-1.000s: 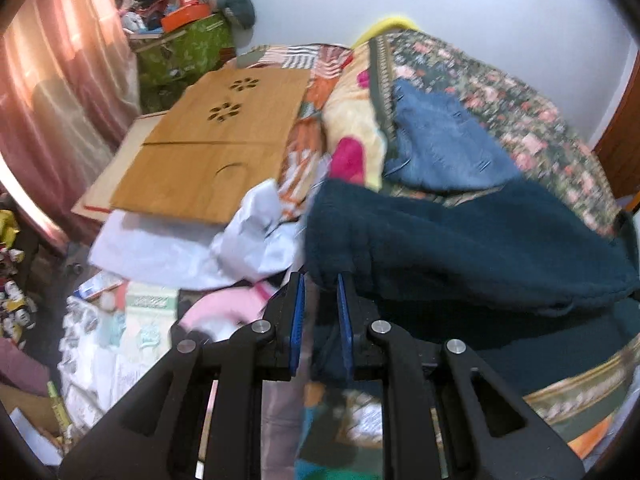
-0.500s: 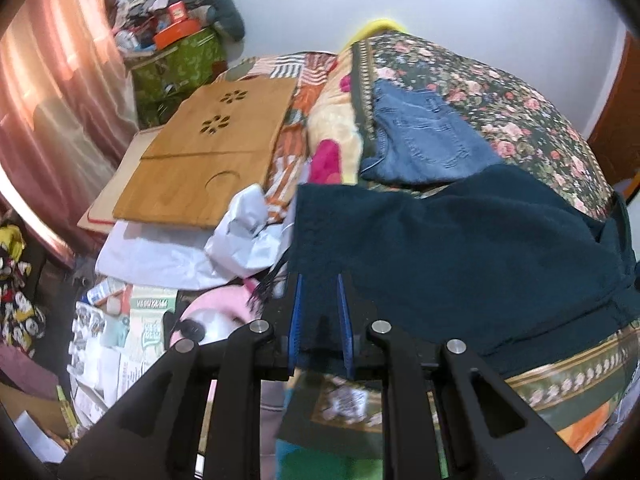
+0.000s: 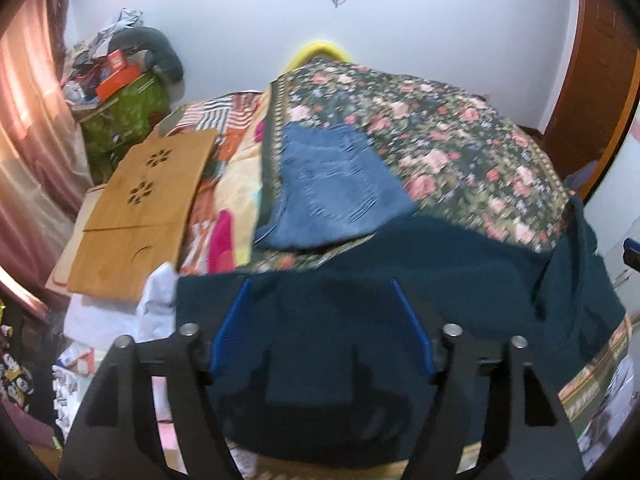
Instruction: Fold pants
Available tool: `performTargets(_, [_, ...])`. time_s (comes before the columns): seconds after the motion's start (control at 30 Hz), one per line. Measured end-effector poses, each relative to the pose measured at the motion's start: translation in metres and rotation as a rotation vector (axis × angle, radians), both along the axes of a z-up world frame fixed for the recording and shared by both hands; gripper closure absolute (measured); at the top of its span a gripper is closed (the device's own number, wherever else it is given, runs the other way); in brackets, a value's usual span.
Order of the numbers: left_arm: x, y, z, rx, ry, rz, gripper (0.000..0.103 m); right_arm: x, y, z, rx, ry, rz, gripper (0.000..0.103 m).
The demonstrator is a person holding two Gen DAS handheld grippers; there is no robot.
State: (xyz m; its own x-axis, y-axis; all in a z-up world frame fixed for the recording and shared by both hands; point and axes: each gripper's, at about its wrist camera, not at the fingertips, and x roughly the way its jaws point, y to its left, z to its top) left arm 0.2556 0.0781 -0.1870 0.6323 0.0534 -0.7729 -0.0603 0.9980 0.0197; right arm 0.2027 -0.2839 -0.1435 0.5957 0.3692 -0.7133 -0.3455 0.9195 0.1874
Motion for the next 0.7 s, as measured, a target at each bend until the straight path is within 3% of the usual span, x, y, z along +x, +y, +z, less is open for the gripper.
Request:
performTargets(0.17, [0.043,-0.023,-0.007,-0.021,0.024,-0.010,0.030,0.032,-0.058,-0.005,-0.031,0.010,-0.132,0.057])
performTargets(0.43, [0.095,-0.041,-0.042,0.000,0.084,-0.005,0.030,0.098,-0.130,-0.022,-0.076,0.028,-0.304,0.057])
performTargets(0.7, [0.117,-0.056,-0.081,0.032,0.159,-0.042,0.030,0.182,-0.176,-0.072,-0.093,0.128,-0.420,0.057])
